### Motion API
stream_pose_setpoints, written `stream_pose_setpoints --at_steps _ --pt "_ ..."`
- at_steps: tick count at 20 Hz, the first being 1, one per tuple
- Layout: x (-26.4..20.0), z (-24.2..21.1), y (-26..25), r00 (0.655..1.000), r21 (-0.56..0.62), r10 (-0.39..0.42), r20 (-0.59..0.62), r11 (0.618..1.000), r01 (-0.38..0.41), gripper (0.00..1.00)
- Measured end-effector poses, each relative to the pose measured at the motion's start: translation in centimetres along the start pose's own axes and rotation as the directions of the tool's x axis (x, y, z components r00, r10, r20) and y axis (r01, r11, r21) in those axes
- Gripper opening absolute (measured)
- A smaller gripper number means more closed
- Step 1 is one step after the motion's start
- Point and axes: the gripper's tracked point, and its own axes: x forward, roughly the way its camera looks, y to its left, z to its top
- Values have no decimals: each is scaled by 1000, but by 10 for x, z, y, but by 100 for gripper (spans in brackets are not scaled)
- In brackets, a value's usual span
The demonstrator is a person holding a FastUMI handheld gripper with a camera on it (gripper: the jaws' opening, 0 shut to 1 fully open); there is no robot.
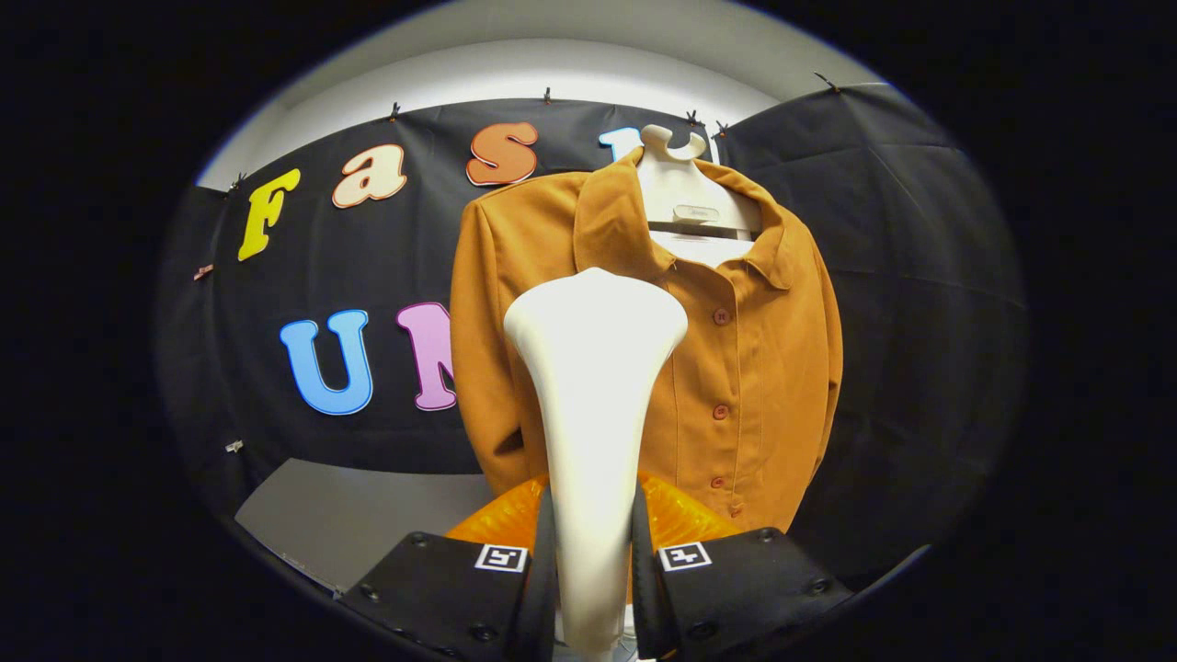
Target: Iron the clothes twice with a garment steamer, once on the left side and once on the right side.
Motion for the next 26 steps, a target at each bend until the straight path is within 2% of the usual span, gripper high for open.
stream_pose_setpoints --at_steps 8,13,21,26 --pt "33 -37 -20 996 14 35 -87 999 -34 37" --pt "44 -77 -29 982 30 37 -183 999 -32 37" --pt "50 -149 -46 943 38 8 -332 999 5 37" --pt "43 -189 -55 902 57 -11 -432 998 40 37"
